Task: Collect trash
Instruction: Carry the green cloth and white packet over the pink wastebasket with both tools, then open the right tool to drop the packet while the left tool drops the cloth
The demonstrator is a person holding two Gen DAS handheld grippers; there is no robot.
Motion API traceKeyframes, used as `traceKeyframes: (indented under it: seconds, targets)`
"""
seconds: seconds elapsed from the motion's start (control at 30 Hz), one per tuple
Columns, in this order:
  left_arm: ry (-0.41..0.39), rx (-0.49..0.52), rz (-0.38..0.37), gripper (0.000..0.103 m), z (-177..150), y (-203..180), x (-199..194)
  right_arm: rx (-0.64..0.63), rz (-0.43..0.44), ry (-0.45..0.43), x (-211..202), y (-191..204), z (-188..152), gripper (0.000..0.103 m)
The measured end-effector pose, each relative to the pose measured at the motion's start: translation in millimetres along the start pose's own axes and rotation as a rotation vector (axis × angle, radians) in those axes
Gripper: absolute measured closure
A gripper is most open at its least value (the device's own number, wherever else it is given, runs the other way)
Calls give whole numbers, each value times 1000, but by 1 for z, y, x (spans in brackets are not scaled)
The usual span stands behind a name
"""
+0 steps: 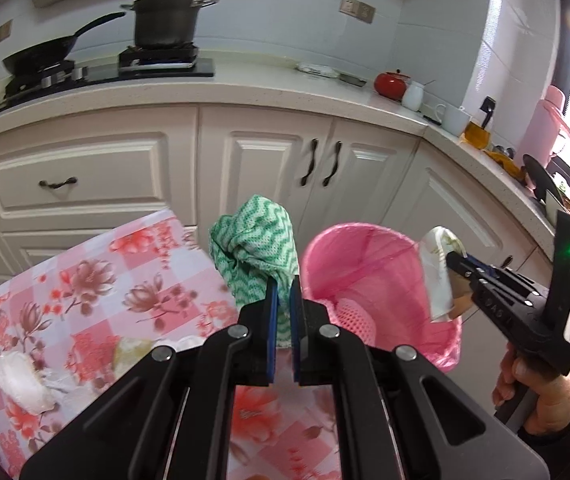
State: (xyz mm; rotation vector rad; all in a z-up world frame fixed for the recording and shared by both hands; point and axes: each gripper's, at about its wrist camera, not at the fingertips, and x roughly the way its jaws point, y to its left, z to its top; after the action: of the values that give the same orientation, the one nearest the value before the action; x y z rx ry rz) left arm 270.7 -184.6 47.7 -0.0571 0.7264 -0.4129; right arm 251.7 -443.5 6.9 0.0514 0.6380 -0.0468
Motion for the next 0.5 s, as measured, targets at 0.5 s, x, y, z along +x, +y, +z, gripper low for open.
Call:
traceKeyframes:
  seconds: [0.5]
  targets:
    - [66,62,-121,97,8,-67,47,26,-13,29,14,-23,-2,87]
